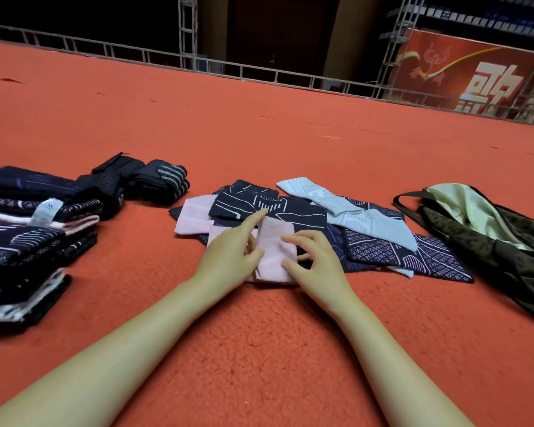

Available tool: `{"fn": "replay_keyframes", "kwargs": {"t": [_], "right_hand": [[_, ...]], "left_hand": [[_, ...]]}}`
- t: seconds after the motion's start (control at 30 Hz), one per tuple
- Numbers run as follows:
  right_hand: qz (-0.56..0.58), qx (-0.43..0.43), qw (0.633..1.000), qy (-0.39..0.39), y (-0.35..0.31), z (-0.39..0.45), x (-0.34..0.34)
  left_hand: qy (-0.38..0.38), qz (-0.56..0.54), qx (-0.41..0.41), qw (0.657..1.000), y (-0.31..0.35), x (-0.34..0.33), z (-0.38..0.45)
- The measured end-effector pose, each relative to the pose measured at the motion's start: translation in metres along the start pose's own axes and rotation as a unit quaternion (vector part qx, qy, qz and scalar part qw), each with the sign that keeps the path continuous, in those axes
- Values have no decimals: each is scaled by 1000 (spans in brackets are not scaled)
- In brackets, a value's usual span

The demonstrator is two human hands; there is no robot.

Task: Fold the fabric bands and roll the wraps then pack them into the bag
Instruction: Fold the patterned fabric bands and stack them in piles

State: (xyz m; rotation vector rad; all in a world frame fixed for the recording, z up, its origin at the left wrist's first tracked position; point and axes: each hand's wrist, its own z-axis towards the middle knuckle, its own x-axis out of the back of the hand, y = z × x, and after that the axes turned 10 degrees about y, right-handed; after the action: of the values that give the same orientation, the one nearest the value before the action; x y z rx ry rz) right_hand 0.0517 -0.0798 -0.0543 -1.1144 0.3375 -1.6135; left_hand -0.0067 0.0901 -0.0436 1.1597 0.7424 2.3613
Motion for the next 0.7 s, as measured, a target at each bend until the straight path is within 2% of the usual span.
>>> {"fn": "replay_keyframes", "kwargs": {"t": [0.1, 0.2, 0.4, 0.5, 0.7], "right_hand": [[3, -37, 999, -17, -2, -1, 0], [11, -66, 998, -22, -3, -1, 1], [51, -111, 992, -14, -5, 2, -2], [104, -172, 980, -6, -5, 4, -3], [209, -221, 953, 12, -17, 2, 3]], "left_hand": [[3, 96, -57, 994, -4, 0, 0], [12, 117, -65, 991, -11, -1, 2], [-44, 112, -46, 992, -16, 3, 6], [-80, 89, -44, 992, -18, 8, 8], [-78, 8, -21, 997, -9, 5, 6]]}}
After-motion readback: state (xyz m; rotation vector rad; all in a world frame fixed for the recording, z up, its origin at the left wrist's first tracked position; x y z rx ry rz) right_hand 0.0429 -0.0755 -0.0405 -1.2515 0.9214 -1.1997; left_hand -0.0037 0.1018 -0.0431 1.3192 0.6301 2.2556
